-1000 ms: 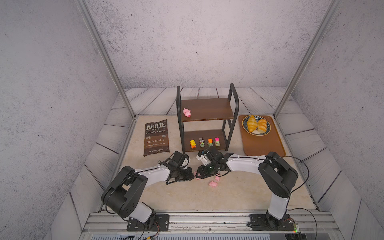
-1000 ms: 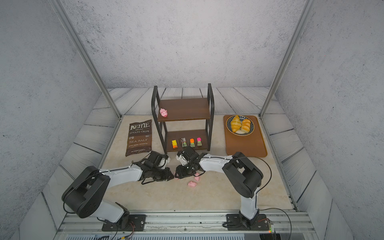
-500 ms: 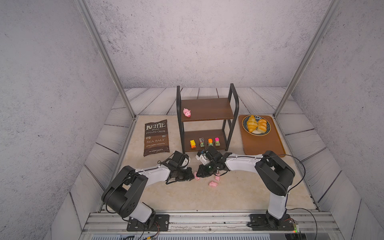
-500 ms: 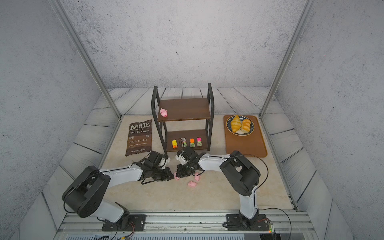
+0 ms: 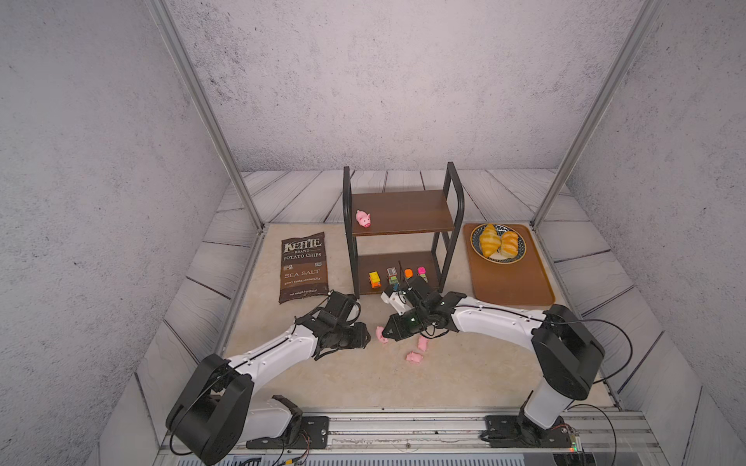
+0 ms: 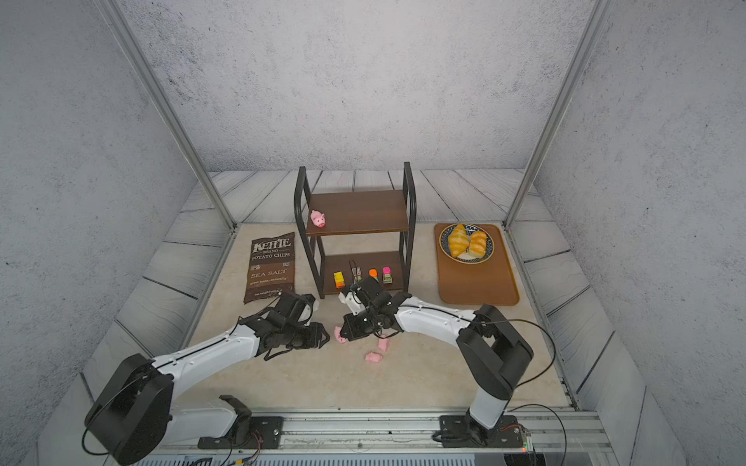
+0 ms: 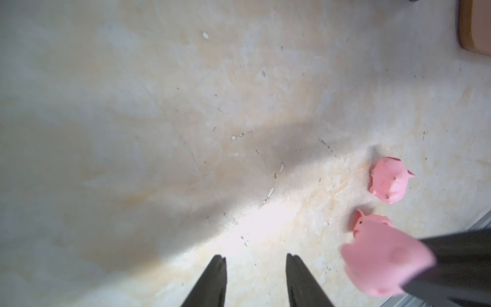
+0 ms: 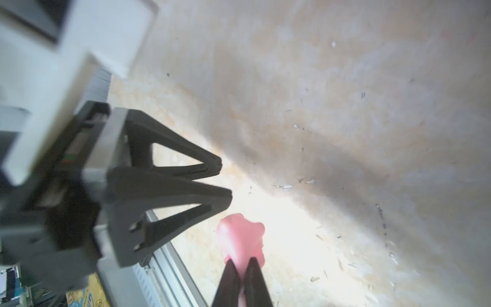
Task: Organize plastic toys on shelves
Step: Pick up the plastic toy at the center of the board, then place the plastic toy on the shelf.
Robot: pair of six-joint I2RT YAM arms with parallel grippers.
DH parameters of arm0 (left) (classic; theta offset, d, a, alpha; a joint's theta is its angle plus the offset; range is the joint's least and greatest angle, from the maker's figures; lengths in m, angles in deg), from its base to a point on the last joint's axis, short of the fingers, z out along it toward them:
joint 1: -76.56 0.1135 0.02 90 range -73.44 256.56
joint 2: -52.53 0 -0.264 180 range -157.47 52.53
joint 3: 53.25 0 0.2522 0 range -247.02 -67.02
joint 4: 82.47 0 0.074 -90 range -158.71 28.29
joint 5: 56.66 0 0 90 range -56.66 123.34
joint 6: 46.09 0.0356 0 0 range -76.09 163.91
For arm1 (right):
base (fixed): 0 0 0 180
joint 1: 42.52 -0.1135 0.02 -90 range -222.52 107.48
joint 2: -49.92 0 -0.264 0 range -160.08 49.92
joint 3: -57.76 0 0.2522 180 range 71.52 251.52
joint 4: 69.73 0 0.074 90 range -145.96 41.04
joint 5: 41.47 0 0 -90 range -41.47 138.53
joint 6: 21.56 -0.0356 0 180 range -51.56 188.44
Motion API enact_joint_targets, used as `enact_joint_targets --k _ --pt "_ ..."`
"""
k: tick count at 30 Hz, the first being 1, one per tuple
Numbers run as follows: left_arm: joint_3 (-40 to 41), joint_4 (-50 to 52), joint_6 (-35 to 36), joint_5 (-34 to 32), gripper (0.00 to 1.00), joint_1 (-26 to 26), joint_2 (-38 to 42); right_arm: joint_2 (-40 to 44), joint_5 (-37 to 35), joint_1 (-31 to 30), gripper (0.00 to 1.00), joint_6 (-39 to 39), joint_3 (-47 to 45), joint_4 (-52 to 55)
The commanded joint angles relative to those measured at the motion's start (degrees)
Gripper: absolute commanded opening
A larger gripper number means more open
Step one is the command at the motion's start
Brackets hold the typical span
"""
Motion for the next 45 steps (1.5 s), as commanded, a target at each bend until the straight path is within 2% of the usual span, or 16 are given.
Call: enact_joint_targets --k 1,8,13,22,32,34,45 --pt "-0.9 4.9 0.6 -4.8 0.43 0.4 2.6 6.0 -0.7 -0.1 0.00 4.1 5.0 6.4" --pt "-1.2 7.0 0.4 -6.3 0.45 0.6 7.7 10.3 -3.2 1.4 0.00 7.7 16.0 12.3" --pt "-1.6 8.2 0.7 -6.4 0.46 0.7 9.6 9.2 -1.3 4.9 0.00 7.8 25.0 14.3" --pt "-1.6 8.4 0.8 -5.7 0.46 0.7 9.9 0.5 -1.4 10.0 0.00 6.5 44.7 20.5" --pt "-1.6 8.1 1.0 -4.9 0.46 0.7 9.0 -18.5 -4.2 12.8 0.00 3.8 74.8 37.0" --pt "-1.4 7.9 1.0 -4.9 0.46 0.7 8.9 -20.9 -3.9 13.1 0.00 3.7 78.5 38.9" --pt "-1.3 7.2 0.9 -4.6 0.46 0.7 8.5 -23.5 -1.7 14.7 0.00 2.4 80.3 39.1"
